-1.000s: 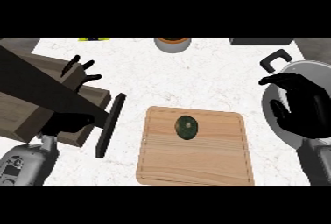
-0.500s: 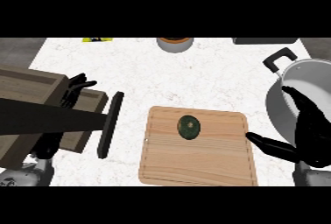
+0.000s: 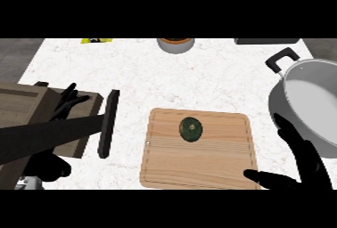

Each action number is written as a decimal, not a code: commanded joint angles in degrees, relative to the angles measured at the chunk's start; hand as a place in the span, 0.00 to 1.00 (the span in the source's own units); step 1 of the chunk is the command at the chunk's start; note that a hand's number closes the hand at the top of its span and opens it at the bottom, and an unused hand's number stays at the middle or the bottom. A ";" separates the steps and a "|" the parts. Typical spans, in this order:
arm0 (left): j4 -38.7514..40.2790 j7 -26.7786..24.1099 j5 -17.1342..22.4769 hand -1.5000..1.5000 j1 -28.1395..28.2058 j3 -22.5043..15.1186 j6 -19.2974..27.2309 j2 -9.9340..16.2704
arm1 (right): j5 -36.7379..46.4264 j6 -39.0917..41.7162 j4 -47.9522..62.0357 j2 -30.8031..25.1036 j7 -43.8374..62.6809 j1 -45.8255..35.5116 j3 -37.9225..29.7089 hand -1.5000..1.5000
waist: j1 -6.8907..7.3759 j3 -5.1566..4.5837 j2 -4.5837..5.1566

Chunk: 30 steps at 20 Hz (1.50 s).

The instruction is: Pick the squash from the cutting board and place it in the pot

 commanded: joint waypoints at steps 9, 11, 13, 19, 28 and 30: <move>0.86 -5.28 0.50 0.50 4.46 2.81 3.97 -13.65 | 25.27 -2.30 -3.64 -3.31 25.45 2.62 10.20 0.00 | 1.16 -1.73 0.99; 1.67 -3.49 -0.91 0.50 0.88 3.28 3.46 -15.27 | 27.68 -0.76 -5.20 -1.60 29.71 1.33 12.99 0.00 | 0.34 -1.61 1.12; 4.67 -7.22 -0.47 0.50 1.48 4.12 2.96 -15.82 | 31.05 0.03 -3.92 1.63 34.83 -1.19 15.85 0.00 | 0.55 -1.47 1.31; 7.51 -9.84 0.00 0.50 0.69 5.66 2.87 -16.13 | 41.64 2.75 -2.45 5.55 47.82 -3.29 20.22 0.00 | -0.16 -1.31 1.09; 8.42 -11.59 -0.56 0.50 1.69 3.86 2.87 -17.85 | 39.81 3.93 9.09 8.79 45.55 -11.49 16.93 0.00 | 0.27 -1.19 1.14; 10.55 -13.81 -1.63 0.50 0.99 4.22 3.93 -18.24 | 44.34 1.27 13.51 14.05 48.84 -13.98 19.91 0.00 | 0.41 -1.20 1.19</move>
